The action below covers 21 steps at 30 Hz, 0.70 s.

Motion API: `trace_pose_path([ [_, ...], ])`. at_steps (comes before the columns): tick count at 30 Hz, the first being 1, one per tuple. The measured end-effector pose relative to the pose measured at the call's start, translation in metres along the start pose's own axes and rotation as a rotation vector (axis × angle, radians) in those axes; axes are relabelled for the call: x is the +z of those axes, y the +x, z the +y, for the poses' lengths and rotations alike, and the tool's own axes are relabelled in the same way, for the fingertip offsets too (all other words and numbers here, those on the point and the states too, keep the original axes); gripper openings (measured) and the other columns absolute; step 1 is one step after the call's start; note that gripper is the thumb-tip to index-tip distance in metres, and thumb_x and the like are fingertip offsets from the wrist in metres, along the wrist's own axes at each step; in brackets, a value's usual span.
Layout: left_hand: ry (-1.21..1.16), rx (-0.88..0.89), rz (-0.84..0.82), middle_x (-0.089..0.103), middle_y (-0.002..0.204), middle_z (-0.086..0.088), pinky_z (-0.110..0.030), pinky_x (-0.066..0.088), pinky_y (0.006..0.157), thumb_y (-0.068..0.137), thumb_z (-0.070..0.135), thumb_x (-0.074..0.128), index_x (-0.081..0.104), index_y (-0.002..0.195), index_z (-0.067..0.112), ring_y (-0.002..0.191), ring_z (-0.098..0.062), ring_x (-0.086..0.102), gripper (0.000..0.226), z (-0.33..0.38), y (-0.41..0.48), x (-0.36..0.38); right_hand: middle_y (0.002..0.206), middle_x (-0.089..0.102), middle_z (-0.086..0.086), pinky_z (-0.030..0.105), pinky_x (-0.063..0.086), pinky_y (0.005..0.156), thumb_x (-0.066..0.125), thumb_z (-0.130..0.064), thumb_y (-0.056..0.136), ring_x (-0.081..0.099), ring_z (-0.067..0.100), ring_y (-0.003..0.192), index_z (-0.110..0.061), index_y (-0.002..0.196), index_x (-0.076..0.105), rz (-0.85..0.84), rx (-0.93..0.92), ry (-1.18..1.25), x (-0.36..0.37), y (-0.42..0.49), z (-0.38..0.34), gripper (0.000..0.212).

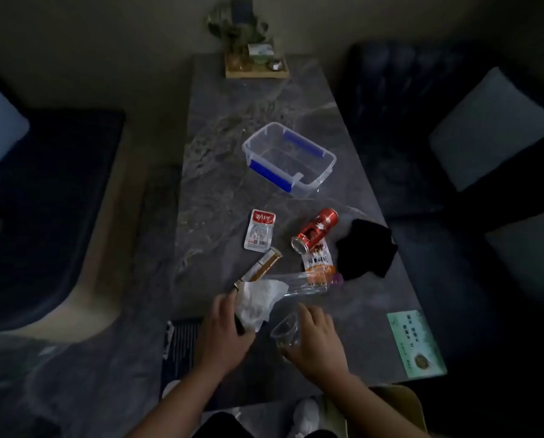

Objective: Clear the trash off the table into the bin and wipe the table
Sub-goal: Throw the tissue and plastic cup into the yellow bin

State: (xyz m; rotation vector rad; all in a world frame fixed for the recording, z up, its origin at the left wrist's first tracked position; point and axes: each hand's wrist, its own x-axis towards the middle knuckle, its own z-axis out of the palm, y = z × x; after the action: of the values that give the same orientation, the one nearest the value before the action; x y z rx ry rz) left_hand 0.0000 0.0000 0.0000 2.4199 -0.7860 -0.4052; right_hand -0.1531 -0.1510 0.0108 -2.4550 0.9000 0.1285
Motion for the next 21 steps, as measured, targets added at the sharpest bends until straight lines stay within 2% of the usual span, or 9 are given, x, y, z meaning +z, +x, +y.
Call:
trace_pose_path([
  [3, -0.007, 0.092, -0.011, 0.037, 0.144, -0.006, -0.041, 0.055, 0.08, 0.072, 0.045, 0.078, 0.021, 0.151, 0.032, 0.116, -0.027, 0.055, 0.098, 0.016, 0.007, 0.005, 0.147, 0.042, 0.0, 0.034, 0.046, 0.102, 0.073, -0.054, 0.082, 0.041, 0.024, 0.131, -0.02, 0.153, 0.035, -0.023, 0.004, -0.027, 0.006, 0.003, 0.002, 0.088],
  [6, 0.071, 0.093, -0.041, 0.039, 0.14, -0.002, -0.037, 0.057, 0.077, 0.073, 0.042, 0.079, 0.019, 0.15, 0.043, 0.111, -0.023, 0.057, 0.098, 0.025, 0.016, 0.007, 0.147, 0.041, 0.001, 0.035, 0.047, 0.102, 0.073, -0.049, 0.085, 0.042, 0.024, 0.131, -0.023, 0.153, 0.032, -0.059, 0.011, -0.021, 0.013, 0.002, 0.006, 0.083],
  [8, 0.136, 0.087, -0.068, 0.044, 0.134, -0.001, -0.037, 0.056, 0.075, 0.076, 0.037, 0.078, 0.026, 0.148, 0.045, 0.105, -0.022, 0.059, 0.088, 0.026, 0.017, 0.007, 0.146, 0.043, 0.001, 0.033, 0.046, 0.1, 0.07, -0.046, 0.088, 0.045, 0.023, 0.129, -0.025, 0.153, 0.031, -0.053, 0.015, 0.012, 0.014, 0.0, 0.008, 0.078],
  [10, 0.122, 0.074, -0.083, 0.053, 0.125, -0.003, -0.037, 0.055, 0.074, 0.081, 0.029, 0.074, 0.042, 0.141, 0.039, 0.1, -0.024, 0.061, 0.068, 0.028, 0.017, 0.007, 0.142, 0.048, 0.001, 0.032, 0.046, 0.099, 0.069, -0.044, 0.09, 0.049, 0.021, 0.126, -0.026, 0.153, 0.033, -0.047, 0.02, 0.047, 0.015, -0.002, 0.009, 0.075],
  [12, 0.076, 0.048, -0.081, 0.06, 0.113, -0.003, -0.036, 0.053, 0.071, 0.084, 0.023, 0.071, 0.058, 0.127, 0.03, 0.094, -0.024, 0.062, 0.046, 0.03, 0.017, 0.004, 0.14, 0.052, 0.0, 0.029, 0.047, 0.098, 0.068, -0.042, 0.091, 0.052, 0.017, 0.123, -0.027, 0.151, 0.034, -0.041, 0.018, 0.063, 0.015, -0.002, 0.01, 0.07],
  [14, 0.054, 0.039, -0.06, 0.061, 0.104, -0.001, -0.033, 0.049, 0.067, 0.084, 0.019, 0.07, 0.065, 0.112, 0.024, 0.089, -0.021, 0.061, 0.029, 0.03, 0.016, 0.001, 0.138, 0.053, -0.002, 0.026, 0.047, 0.096, 0.069, -0.042, 0.091, 0.053, 0.013, 0.122, -0.029, 0.149, 0.036, -0.025, 0.024, 0.08, 0.014, -0.003, 0.012, 0.068],
  [21, 0.001, 0.04, -0.016, 0.058, 0.096, -0.002, -0.029, 0.041, 0.063, 0.083, 0.014, 0.071, 0.067, 0.104, 0.015, 0.081, -0.018, 0.055, 0.022, 0.034, 0.004, -0.003, 0.133, 0.057, -0.002, 0.027, 0.048, 0.089, 0.067, -0.047, 0.089, 0.056, 0.015, 0.116, -0.028, 0.145, 0.04, 0.038, 0.066, 0.158, 0.0, -0.006, 0.015, 0.065],
])
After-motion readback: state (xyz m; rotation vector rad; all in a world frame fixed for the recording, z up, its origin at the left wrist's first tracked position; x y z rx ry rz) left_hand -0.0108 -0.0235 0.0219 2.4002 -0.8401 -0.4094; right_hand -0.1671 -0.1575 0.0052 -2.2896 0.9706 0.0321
